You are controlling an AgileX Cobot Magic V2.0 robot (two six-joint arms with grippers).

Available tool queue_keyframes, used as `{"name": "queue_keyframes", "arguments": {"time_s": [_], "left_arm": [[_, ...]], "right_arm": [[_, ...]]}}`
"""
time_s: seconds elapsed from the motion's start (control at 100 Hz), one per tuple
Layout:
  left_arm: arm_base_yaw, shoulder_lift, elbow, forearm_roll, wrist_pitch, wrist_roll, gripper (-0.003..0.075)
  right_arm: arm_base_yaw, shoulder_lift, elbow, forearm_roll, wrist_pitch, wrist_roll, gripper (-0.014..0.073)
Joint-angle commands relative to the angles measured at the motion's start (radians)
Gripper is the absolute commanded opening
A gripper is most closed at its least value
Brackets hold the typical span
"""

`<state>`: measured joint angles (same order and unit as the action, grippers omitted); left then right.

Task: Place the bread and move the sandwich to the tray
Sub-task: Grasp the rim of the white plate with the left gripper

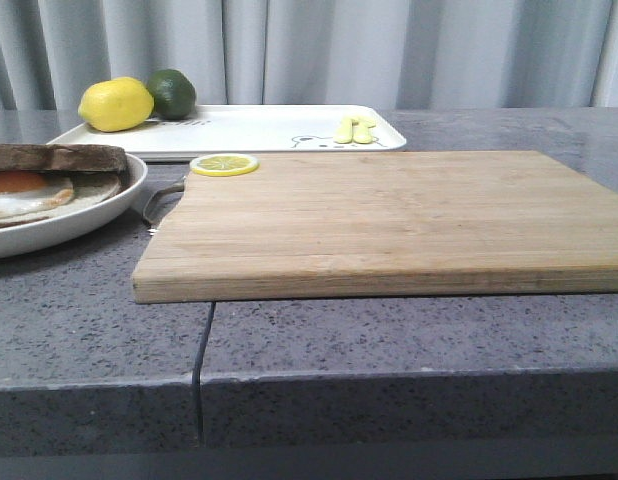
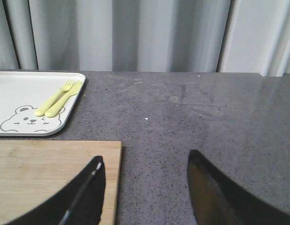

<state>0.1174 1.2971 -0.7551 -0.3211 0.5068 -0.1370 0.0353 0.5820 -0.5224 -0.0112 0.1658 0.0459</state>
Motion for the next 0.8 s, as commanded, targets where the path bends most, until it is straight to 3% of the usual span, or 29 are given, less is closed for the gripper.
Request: {"name": "queue_keyframes", "arguments": {"time_s": [0.0, 0.66, 0.79], "left_arm": [[0.003, -0.012, -0.031, -0.021, -0.047, 0.004, 0.0356], [0.003, -0.003, -0.031, -0.021, -0.053, 0.006, 0.0355], [0.003, -0.003, -0.031, -0.021, -0.045, 0.006, 0.0316]], "right_arm": [[-0.006, -0.001, -0.026, -0.010, -0.074, 0.001, 0.0405], [-0.006, -0.001, -0.026, -0.010, -0.074, 0.001, 0.0405], [-0.006, -0.001, -0.026, -0.010, -0.074, 0.001, 0.0405]]}}
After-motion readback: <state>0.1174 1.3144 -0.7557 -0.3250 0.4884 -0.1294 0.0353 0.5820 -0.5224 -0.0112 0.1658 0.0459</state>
